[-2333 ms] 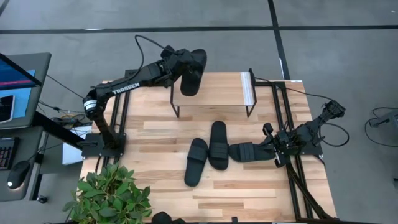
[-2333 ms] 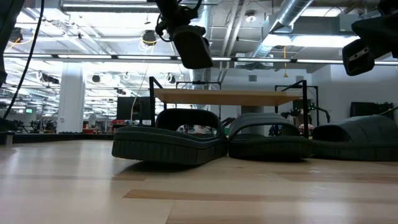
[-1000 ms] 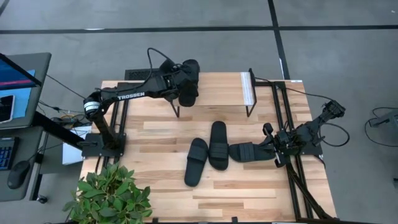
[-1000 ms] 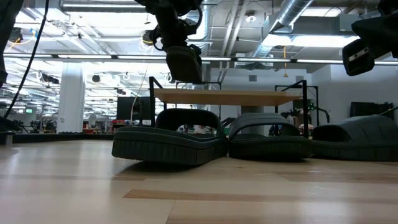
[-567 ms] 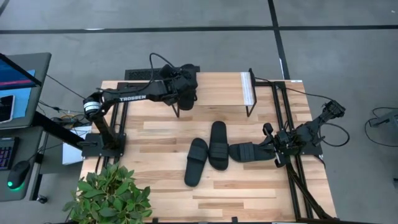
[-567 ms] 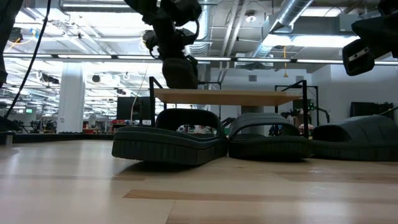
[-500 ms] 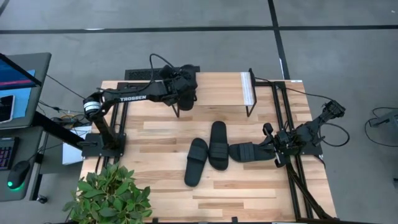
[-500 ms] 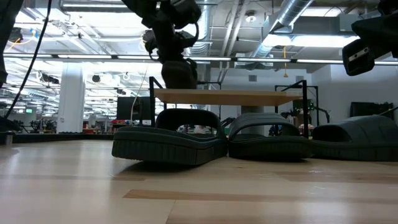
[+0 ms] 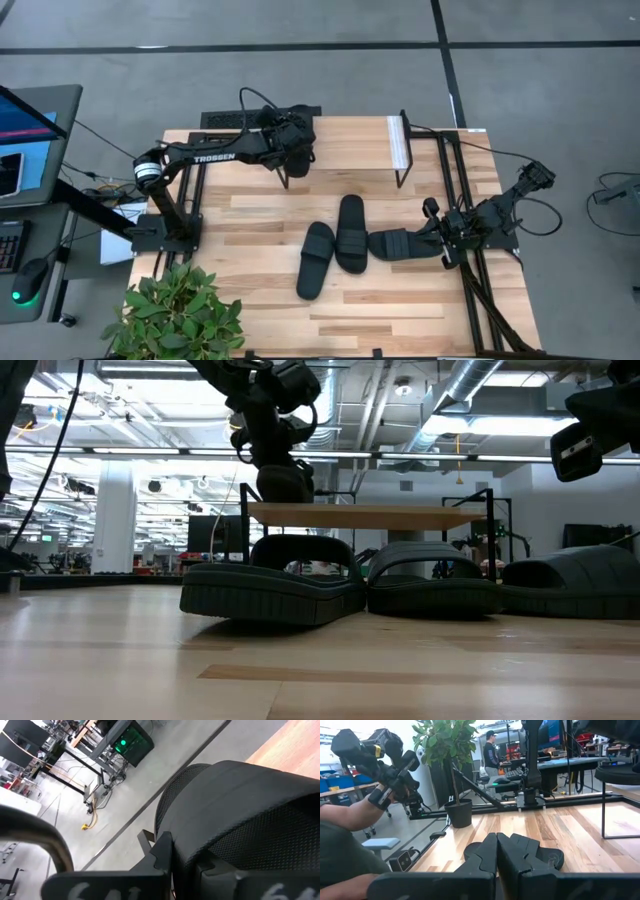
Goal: Pick and place slides into the shelf
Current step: Put the black slide on the shelf
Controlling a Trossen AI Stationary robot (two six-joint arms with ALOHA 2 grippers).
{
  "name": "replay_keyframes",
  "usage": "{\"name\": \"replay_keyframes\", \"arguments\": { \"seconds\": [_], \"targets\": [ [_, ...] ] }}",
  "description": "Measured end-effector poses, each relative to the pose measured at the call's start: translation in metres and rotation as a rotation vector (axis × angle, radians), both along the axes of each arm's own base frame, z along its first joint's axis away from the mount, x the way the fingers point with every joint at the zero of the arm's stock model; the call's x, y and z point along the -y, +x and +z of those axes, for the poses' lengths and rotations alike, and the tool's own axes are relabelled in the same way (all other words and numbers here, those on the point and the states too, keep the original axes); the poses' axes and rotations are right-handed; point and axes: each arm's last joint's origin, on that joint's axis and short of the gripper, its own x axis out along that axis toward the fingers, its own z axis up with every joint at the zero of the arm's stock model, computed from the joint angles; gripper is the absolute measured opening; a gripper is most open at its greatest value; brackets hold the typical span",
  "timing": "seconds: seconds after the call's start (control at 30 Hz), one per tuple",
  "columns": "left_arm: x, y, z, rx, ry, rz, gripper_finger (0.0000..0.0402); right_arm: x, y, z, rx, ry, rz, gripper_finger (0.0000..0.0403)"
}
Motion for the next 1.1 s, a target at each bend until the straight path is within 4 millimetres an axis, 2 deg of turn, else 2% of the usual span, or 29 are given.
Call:
{"name": "replay_keyframes", "arguments": {
  "seconds": [0.63, 1.1],
  "targets": [
    [-0.007, -0.004, -0.001, -0.06, -0.009, -0.016, 0.0, 0.0, 0.0, 0.0, 0.0, 0.0, 0.0, 0.0],
    [-0.016, -0.008, -0.006, -0.048, -0.092, -0.049, 0.0035, 0.0, 0.0, 0.0, 0.0, 0.0, 0.0, 0.0]
  ]
}}
